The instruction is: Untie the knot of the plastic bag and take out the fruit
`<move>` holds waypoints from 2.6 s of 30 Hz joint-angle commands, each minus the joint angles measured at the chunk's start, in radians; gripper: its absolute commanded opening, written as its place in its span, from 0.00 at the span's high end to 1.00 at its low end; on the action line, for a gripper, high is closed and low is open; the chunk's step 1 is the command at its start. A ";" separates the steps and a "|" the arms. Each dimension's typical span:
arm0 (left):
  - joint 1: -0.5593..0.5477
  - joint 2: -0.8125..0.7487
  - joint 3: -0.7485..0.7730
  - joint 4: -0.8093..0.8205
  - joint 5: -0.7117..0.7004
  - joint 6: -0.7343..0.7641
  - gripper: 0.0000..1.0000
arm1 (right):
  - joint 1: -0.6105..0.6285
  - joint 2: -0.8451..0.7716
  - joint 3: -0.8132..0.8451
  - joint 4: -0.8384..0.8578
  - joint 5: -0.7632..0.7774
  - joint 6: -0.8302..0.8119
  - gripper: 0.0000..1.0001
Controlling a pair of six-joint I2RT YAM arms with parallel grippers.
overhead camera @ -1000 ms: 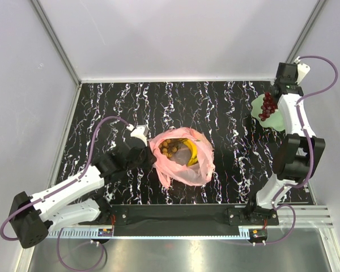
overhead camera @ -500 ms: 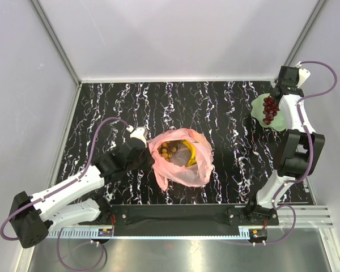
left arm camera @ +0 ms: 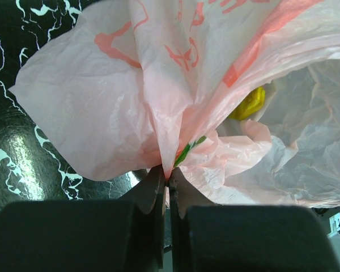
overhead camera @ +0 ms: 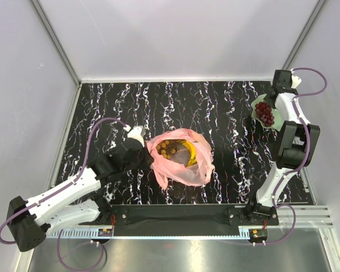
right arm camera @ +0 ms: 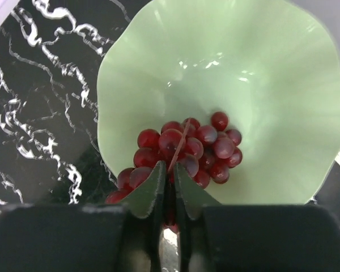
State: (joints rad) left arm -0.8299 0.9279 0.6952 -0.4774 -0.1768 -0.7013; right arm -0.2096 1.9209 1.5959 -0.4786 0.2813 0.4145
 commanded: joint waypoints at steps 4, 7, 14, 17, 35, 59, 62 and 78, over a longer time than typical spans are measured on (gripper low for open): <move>0.003 -0.049 0.026 0.048 -0.035 0.008 0.96 | -0.001 0.001 0.076 -0.021 0.064 0.009 0.49; 0.005 -0.043 0.015 0.069 -0.027 0.010 0.96 | -0.001 -0.029 0.076 -0.031 0.056 0.009 0.25; 0.003 -0.035 -0.042 0.121 -0.004 0.011 0.97 | -0.001 -0.221 0.076 -0.005 -0.069 -0.006 0.00; 0.003 -0.028 -0.074 0.143 -0.010 0.014 0.98 | 0.001 -0.376 0.072 0.018 -0.337 -0.014 0.00; 0.003 0.068 -0.190 0.255 -0.032 0.016 1.00 | 0.737 -0.852 -0.322 0.110 -0.878 -0.025 0.22; -0.058 0.282 -0.298 0.822 0.135 -0.216 1.00 | 1.447 -0.636 -0.335 -0.161 0.146 0.337 0.59; -0.086 0.344 -0.267 0.885 0.140 -0.245 1.00 | 1.467 -0.643 -0.359 -0.268 0.250 0.440 0.59; -0.161 0.460 -0.112 0.859 0.117 -0.262 1.00 | 1.489 -0.833 -0.741 -0.134 0.596 0.664 0.49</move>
State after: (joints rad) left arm -0.9737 1.3705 0.5323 0.3523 -0.0410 -0.9691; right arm 1.2716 1.0870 0.8711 -0.6895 0.6827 1.0054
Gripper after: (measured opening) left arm 0.023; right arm 0.497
